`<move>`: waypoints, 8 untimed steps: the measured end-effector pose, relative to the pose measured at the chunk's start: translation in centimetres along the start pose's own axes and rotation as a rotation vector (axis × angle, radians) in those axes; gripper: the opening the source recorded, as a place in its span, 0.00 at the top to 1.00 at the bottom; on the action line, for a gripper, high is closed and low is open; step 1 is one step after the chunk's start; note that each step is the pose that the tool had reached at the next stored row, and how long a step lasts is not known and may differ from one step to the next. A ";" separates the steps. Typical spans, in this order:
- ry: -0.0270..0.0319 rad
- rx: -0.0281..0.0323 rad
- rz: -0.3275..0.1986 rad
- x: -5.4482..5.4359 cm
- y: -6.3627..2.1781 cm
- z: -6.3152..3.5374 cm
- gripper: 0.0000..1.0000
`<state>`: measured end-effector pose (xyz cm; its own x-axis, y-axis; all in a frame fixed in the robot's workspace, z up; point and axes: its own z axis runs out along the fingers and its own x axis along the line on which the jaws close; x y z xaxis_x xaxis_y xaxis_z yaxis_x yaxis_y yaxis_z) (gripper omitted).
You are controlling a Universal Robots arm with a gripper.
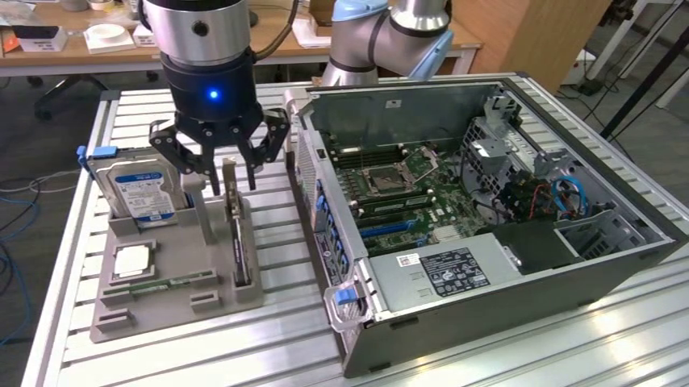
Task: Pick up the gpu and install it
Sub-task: 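Pick up the gpu and move the gpu toward the slot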
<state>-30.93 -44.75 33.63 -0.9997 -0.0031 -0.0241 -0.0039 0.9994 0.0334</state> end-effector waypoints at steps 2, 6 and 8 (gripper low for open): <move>0.0001 0.0001 0.000 0.0 -0.02 0.00 0.53; 0.0002 0.0001 0.000 0.0 -0.02 0.04 0.53; 0.0001 0.0001 0.000 0.0 -0.02 0.11 0.53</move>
<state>-30.93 -44.77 33.52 -0.9997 -0.0032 -0.0241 -0.0040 0.9994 0.0333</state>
